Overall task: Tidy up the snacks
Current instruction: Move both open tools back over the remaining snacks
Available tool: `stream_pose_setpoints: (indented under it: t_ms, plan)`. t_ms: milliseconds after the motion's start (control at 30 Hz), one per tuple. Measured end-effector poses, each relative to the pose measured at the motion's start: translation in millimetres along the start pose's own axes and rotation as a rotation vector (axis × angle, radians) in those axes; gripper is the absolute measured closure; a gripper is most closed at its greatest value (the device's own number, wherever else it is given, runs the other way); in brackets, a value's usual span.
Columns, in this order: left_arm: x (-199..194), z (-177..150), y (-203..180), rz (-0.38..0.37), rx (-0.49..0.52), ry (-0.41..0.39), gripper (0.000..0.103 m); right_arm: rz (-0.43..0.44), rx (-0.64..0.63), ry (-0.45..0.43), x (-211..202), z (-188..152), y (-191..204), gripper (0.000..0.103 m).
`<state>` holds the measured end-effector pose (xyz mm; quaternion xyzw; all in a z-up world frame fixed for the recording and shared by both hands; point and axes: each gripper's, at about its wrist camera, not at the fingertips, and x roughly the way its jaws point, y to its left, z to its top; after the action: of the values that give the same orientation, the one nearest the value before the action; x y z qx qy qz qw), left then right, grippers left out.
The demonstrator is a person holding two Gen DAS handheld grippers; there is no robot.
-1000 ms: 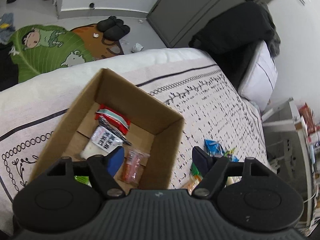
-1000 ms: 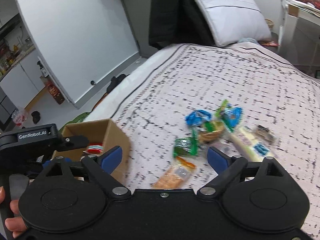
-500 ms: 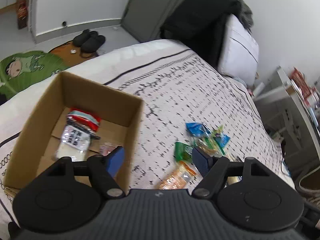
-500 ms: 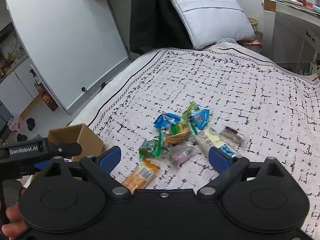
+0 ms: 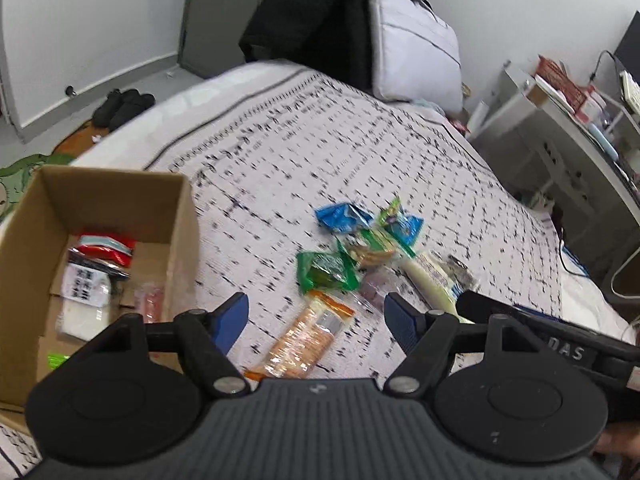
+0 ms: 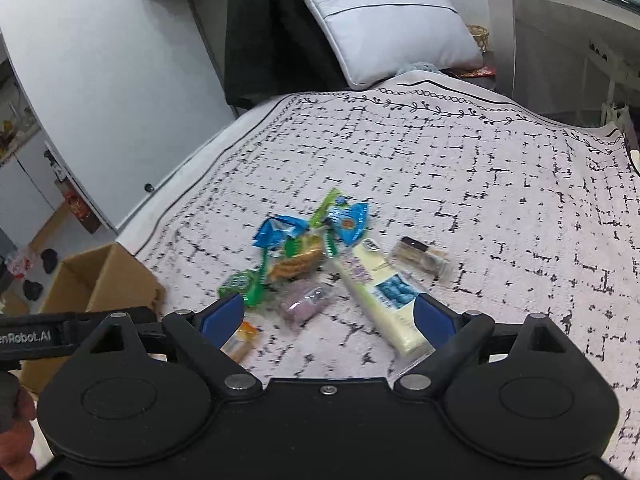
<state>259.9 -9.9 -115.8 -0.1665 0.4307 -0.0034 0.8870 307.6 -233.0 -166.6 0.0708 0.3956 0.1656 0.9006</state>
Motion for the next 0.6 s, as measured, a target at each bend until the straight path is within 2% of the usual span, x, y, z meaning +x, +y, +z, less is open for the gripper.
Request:
stream_pose_setpoints:
  t_ms: [133, 333, 600]
  plan:
    - [14, -4, -10, 0.002, 0.029, 0.025, 0.029, 0.003, 0.052, 0.021, 16, 1, -14, 0.02]
    - [36, -8, -16, 0.019, 0.033, 0.06, 0.03, -0.019, 0.044, 0.029, 34, 2, -21, 0.02]
    - [56, -8, -16, 0.054, 0.03, 0.053, 0.03, -0.039, 0.061, 0.03, 48, 4, -30, 0.021]
